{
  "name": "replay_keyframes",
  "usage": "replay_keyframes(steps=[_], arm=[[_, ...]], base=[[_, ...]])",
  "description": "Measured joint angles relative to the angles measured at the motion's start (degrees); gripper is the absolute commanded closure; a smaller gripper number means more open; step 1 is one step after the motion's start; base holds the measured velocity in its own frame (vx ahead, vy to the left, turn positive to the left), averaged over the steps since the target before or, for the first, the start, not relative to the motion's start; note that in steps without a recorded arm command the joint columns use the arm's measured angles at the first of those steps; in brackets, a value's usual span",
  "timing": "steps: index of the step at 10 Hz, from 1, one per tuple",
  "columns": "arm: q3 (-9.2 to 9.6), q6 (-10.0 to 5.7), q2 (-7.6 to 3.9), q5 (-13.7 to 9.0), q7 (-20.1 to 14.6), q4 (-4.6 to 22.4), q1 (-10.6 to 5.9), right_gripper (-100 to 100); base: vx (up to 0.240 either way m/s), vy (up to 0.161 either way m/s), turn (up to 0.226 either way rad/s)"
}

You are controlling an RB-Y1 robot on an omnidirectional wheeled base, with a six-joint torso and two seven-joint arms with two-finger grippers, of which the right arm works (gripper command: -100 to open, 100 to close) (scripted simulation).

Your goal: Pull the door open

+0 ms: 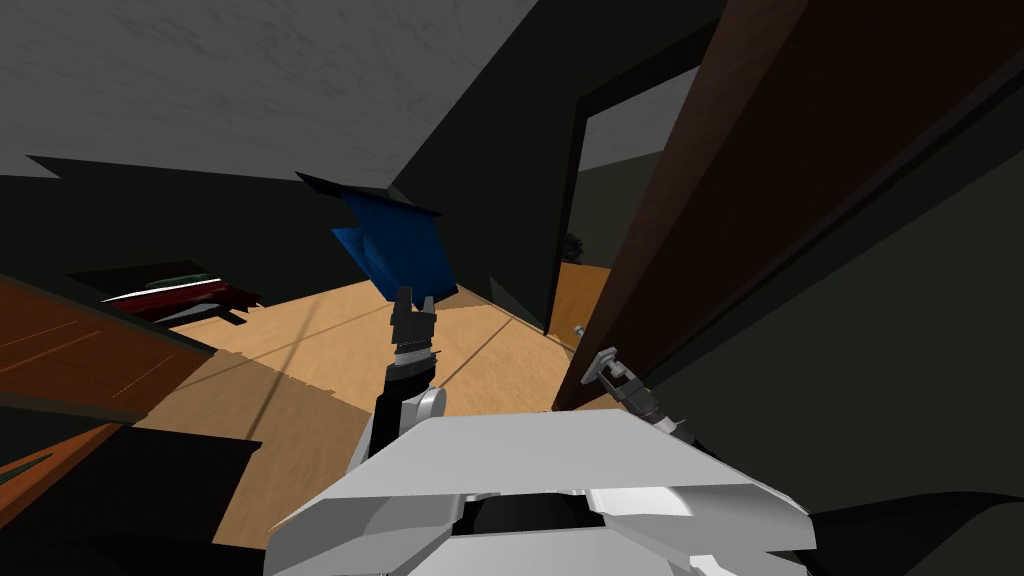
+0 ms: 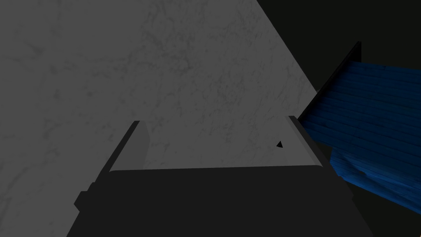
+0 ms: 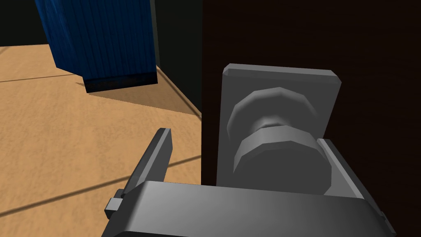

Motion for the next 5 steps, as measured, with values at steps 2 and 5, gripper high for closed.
replay_keyframes(steps=[2,5], arm=[[-0.04,-0.23,-0.38,-0.13,0.04,-0.45,0.41,100],[-0.03,0.28,-0.38,-0.23,0.04,-0.67,0.08,100]], base=[[-0.006,0.007,0.006],[0.0,0.002,0.0]])
